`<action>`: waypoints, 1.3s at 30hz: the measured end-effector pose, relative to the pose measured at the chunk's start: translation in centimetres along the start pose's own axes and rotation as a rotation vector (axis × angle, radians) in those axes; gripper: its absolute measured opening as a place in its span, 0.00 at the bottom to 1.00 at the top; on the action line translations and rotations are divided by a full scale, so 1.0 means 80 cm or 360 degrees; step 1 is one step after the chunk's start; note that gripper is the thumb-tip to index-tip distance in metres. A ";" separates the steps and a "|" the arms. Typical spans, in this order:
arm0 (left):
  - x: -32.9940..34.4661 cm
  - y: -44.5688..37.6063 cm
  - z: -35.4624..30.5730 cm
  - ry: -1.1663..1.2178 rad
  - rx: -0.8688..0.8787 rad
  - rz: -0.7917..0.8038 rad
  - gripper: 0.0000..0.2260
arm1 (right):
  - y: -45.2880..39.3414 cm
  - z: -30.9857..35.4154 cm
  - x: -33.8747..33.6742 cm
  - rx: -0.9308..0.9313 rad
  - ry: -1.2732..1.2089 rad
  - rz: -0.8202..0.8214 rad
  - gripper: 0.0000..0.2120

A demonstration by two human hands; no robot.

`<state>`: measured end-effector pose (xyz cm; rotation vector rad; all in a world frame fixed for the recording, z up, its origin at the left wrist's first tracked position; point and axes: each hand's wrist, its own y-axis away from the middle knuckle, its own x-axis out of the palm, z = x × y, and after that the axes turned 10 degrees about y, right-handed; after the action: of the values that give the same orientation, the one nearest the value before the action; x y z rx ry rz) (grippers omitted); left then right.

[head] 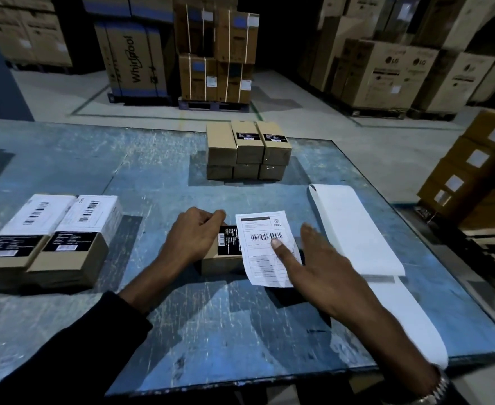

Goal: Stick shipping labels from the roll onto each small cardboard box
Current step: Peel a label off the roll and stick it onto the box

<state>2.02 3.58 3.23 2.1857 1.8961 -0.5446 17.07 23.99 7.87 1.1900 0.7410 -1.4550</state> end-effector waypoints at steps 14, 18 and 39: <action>0.006 -0.002 0.006 0.0090 -0.0010 -0.0053 0.24 | -0.007 0.078 0.066 -0.0534 0.0237 -0.0140 0.41; 0.007 -0.002 0.007 0.0090 -0.0037 -0.0066 0.26 | 0.001 0.053 0.059 -0.0563 0.0278 -0.0120 0.40; 0.008 0.001 0.004 0.0064 0.0028 -0.0077 0.26 | -0.013 0.032 0.038 -0.0206 0.0443 -0.0073 0.45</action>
<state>2.14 4.03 2.67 2.1831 1.9764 -0.5312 15.57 20.91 5.61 1.2959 1.0430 -1.2706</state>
